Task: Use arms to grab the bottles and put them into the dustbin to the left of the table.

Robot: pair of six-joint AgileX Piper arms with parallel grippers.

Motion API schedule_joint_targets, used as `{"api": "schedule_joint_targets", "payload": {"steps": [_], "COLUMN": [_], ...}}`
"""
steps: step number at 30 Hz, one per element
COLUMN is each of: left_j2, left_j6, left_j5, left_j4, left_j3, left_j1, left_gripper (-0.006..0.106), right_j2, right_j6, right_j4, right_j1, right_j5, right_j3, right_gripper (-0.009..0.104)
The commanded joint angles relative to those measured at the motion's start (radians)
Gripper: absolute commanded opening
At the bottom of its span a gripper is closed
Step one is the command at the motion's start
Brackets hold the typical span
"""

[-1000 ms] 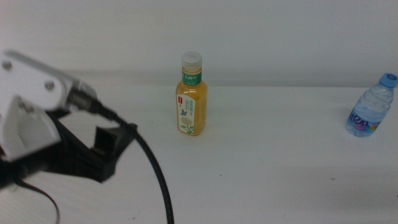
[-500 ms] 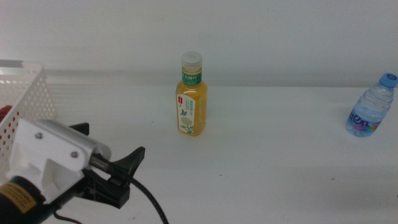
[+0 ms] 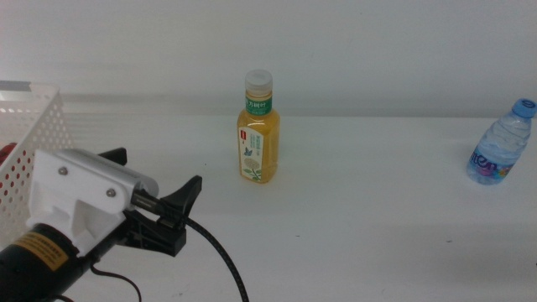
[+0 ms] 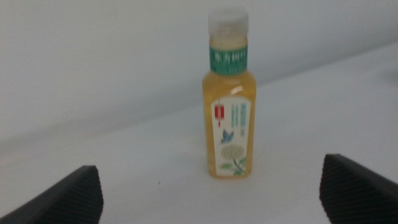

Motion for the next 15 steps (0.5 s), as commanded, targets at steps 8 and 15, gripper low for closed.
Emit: {"api": "schedule_joint_targets", "payload": {"steps": [8,15], "left_j2": [0.039,0.252], "left_j6": [0.029,-0.079], "left_j5": [0.01,-0.289], "left_j4": [-0.049,0.018], "left_j3": [0.005,0.003], "left_j1": [0.0,0.0], "left_gripper": [0.094,0.094], "right_j2": [-0.039,-0.039], "right_j6": [-0.01,-0.01], "right_j4": [-0.007,-0.007], "right_j1": [-0.006,-0.006], "right_j5": [-0.008,-0.008], "right_j3": [0.044,0.044], "right_gripper": [0.085,0.085]}}
